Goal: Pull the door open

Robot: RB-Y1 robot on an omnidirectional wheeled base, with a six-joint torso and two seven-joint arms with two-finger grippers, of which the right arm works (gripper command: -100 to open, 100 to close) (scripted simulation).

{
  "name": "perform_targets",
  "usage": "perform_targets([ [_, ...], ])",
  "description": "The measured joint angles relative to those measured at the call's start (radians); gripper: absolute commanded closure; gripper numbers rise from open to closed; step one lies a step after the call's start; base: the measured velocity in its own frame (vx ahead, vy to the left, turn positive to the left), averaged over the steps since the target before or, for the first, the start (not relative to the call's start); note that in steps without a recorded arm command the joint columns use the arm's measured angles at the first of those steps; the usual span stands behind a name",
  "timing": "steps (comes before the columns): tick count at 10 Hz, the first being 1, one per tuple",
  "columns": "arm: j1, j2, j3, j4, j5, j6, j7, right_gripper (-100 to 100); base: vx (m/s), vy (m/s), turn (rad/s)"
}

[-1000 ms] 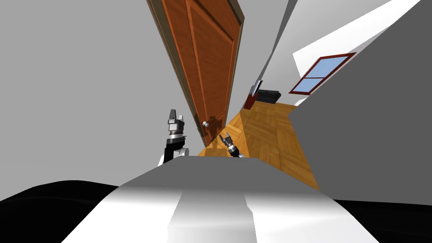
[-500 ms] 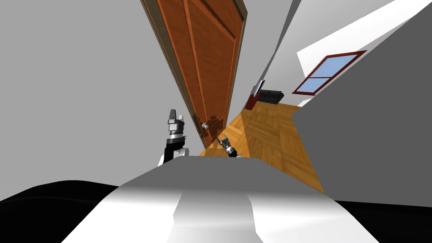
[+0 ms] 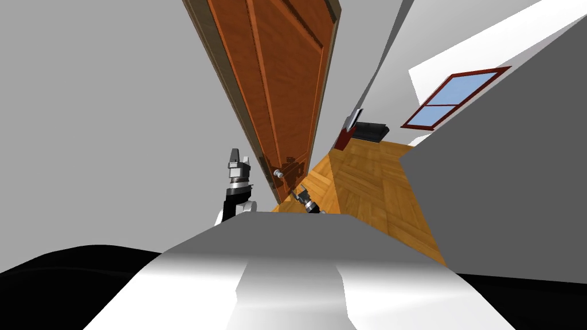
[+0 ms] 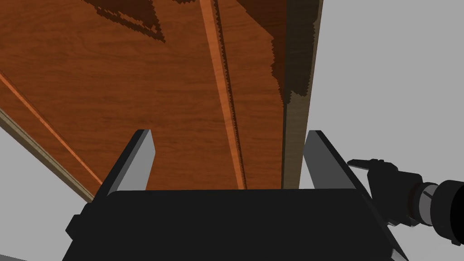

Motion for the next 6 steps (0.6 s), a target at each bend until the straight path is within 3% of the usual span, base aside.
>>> perform_targets([
  [6,-0.033,0.024,0.022,0.107,0.051,-0.021,0.090,-100,0.096,-0.001,0.032],
])
